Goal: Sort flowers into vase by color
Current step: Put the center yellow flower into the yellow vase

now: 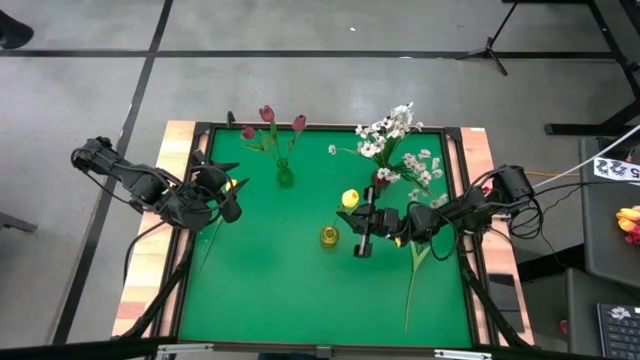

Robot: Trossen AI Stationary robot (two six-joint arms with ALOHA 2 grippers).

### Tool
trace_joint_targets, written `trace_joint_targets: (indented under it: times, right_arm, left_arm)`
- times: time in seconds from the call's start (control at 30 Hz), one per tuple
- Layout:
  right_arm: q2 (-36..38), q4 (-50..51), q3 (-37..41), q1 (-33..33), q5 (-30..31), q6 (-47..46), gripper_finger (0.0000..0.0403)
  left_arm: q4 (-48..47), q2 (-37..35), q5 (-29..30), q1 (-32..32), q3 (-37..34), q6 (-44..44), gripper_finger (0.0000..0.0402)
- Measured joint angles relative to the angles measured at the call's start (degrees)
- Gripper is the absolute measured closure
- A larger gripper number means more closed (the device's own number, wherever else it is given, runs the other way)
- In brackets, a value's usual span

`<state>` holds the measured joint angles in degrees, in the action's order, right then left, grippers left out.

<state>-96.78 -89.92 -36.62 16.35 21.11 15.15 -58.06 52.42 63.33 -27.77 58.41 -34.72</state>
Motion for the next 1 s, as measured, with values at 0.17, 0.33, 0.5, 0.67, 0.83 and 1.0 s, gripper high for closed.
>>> trace_joint_targets:
  times: [0.17,0.33,0.5,0.67,0.83,1.0]
  right_arm:
    - [-3.04,-0.04,-0.02,-3.08,-2.14,-4.79,0.0398]
    - [-5.93,0.07,-0.02,-4.16,-2.61,-7.44,0.0398]
    - [-7.82,-0.08,-0.11,-3.99,-2.61,-9.02,0.0397]
    - [-9.62,-0.02,-0.11,-4.01,-2.61,-10.79,0.0379]
    - [-11.24,0.2,-0.11,-4.01,-2.33,-12.75,0.035]
    - [-11.23,0.86,-0.11,-4.01,-1.19,-13.42,0.0311]
  left_arm:
    - [0.0,0.0,0.0,0.0,0.0,0.0,0.0188]
    - [-0.02,0.0,-0.01,0.0,0.0,0.0,0.0188]
    - [-0.02,0.0,0.0,0.0,0.0,0.35,0.0188]
    - [-0.02,0.0,0.57,0.0,0.0,0.32,0.0188]
    - [-0.02,0.0,0.59,0.0,0.0,0.28,0.0188]
    - [-0.02,0.0,0.59,0.0,0.0,0.24,0.0188]
